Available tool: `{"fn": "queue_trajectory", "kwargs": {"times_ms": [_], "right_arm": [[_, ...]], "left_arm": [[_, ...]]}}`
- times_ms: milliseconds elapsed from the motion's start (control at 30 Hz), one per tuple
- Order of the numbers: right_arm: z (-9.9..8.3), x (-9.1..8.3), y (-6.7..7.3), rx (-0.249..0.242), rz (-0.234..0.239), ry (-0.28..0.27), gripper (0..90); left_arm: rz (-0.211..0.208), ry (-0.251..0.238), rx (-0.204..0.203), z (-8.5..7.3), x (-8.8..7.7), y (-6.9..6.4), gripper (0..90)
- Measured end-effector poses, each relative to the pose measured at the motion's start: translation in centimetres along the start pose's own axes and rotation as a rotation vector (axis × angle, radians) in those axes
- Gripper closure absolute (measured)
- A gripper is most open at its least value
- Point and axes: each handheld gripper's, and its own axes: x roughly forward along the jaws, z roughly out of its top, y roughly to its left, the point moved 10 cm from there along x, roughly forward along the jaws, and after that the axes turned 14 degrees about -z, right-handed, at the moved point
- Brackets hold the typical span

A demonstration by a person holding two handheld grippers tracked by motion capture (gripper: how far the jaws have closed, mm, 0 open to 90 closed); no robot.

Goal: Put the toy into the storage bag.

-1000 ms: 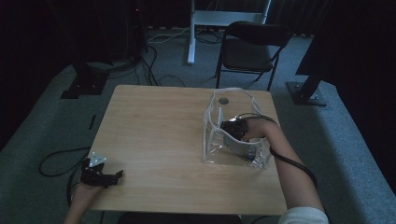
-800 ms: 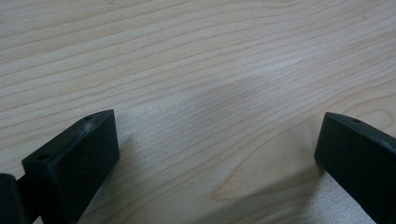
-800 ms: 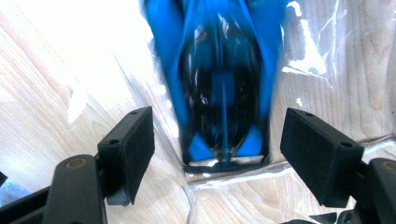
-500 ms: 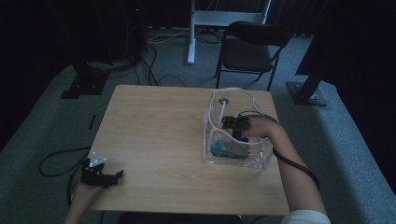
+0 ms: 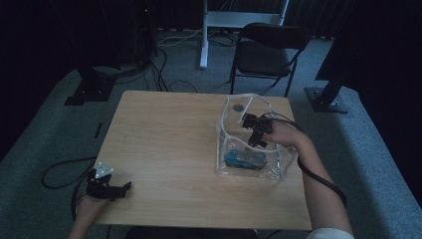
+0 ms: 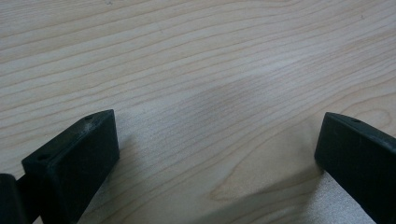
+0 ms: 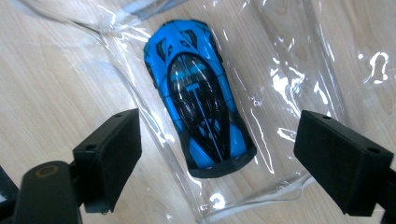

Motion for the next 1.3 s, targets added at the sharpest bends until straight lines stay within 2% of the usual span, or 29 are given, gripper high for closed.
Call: {"fn": "queue_trajectory", "kwargs": {"times_ms": [33, 133, 200, 433, 500, 800, 900, 967, 1133, 1300], "right_arm": [[0.0, -0.2, 0.0, -0.005, 0.001, -0.013, 14.2], [0.0, -0.9, -0.1, 0.019, 0.023, -0.077, 14.2], [0.0, -1.2, -0.1, 0.029, 0.030, -0.098, 14.2], [0.3, -2.1, -0.3, 0.047, 0.018, -0.160, 14.2], [0.4, -2.6, -0.3, 0.064, 0.032, -0.192, 14.2], [0.5, -4.5, -1.1, 0.119, 0.011, -0.317, 12.2], [0.6, -5.3, -1.1, 0.147, 0.028, -0.373, 11.5], [0.5, -5.7, -0.9, 0.159, 0.043, -0.391, 11.3], [0.7, -6.8, -0.9, 0.182, 0.033, -0.462, 11.3], [0.6, -7.9, -0.5, 0.205, 0.054, -0.528, 11.3]], "left_arm": [[0.000, 0.000, 0.000, 0.0, 0.0, 0.0, 0.3], [0.000, 0.000, 0.000, 0.0, 0.0, 0.0, 0.3], [0.000, 0.000, 0.000, 0.0, 0.0, 0.0, 0.3], [-0.002, 0.000, 0.001, 0.0, 0.0, -0.1, 0.3], [-0.002, 0.000, 0.001, 0.0, 0.0, -0.1, 0.3], [-0.002, 0.001, 0.001, 0.0, 0.0, -0.1, 0.3], [-0.003, 0.002, 0.003, -0.1, 0.0, -0.1, 0.3], [-0.003, 0.003, 0.003, -0.1, 0.0, -0.1, 0.3], [-0.003, 0.003, 0.003, -0.1, 0.0, -0.1, 0.3], [-0.002, 0.003, 0.006, -0.1, 0.0, -0.1, 0.3]]}}
